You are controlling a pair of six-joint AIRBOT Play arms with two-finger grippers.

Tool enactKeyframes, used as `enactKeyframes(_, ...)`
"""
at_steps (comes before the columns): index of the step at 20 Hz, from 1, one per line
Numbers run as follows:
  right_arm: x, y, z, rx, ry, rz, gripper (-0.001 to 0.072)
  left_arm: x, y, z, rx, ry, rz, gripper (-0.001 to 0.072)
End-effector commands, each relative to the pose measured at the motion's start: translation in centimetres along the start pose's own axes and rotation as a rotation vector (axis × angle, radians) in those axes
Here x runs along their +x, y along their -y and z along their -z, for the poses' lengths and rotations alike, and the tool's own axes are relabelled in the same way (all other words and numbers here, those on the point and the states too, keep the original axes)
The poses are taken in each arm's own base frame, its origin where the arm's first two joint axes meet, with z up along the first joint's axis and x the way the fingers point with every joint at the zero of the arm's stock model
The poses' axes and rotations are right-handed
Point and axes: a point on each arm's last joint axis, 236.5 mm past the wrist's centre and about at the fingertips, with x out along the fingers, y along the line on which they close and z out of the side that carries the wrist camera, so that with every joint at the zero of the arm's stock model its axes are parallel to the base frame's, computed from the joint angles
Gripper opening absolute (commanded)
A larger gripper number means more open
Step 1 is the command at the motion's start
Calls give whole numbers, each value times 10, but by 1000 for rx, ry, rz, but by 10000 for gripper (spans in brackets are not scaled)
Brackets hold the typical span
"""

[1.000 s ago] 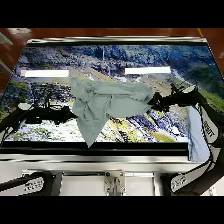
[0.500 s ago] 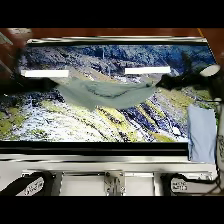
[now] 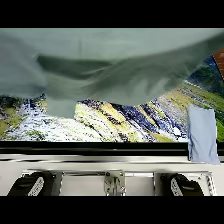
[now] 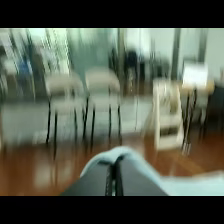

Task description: Fold the shirts.

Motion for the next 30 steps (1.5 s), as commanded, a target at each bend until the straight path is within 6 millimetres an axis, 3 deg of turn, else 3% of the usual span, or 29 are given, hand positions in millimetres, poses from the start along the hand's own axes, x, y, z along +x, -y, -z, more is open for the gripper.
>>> enactKeyframes(1,-90,-2,-29,-6,91,173,75,-64,1,-35,16,74,-124,31)
enactKeyframes(3,-109,5,-10,-3,18,243,75,-72,-15,-2,25,-70,-201,31)
enactKeyframes(5,-114,17,20,-7,-111,293,75,-77,-30,39,31,-247,-255,31)
enactKeyframes(8,-103,32,72,26,-346,314,75,-85,-62,101,28,-491,-363,31)
enactKeyframes(10,-84,38,116,72,-538,283,75,-77,-77,139,12,-590,-387,31)
enactKeyframes(12,-59,47,166,126,-726,251,75,-65,-90,190,-20,-711,-389,32)
enactKeyframes(16,-4,61,293,258,-1093,169,74,-26,-122,311,-92,-936,-387,32)
enactKeyframes(18,35,69,358,308,-1161,142,75,2,-133,379,-163,-1013,-361,32)
enactKeyframes(21,119,77,436,318,-1101,105,75,50,-143,480,-331,-1079,-330,32)
enactKeyframes(23,186,84,466,266,-945,121,75,84,-160,532,-414,-1026,-358,32)
enactKeyframes(26,266,86,470,207,-654,173,75,122,-189,573,-500,-872,-434,32)
enactKeyframes(28,296,87,461,174,-500,203,75,140,-205,582,-533,-768,-481,32)
enactKeyframes(30,308,89,469,200,-437,230,75,151,-210,590,-510,-717,-495,32)
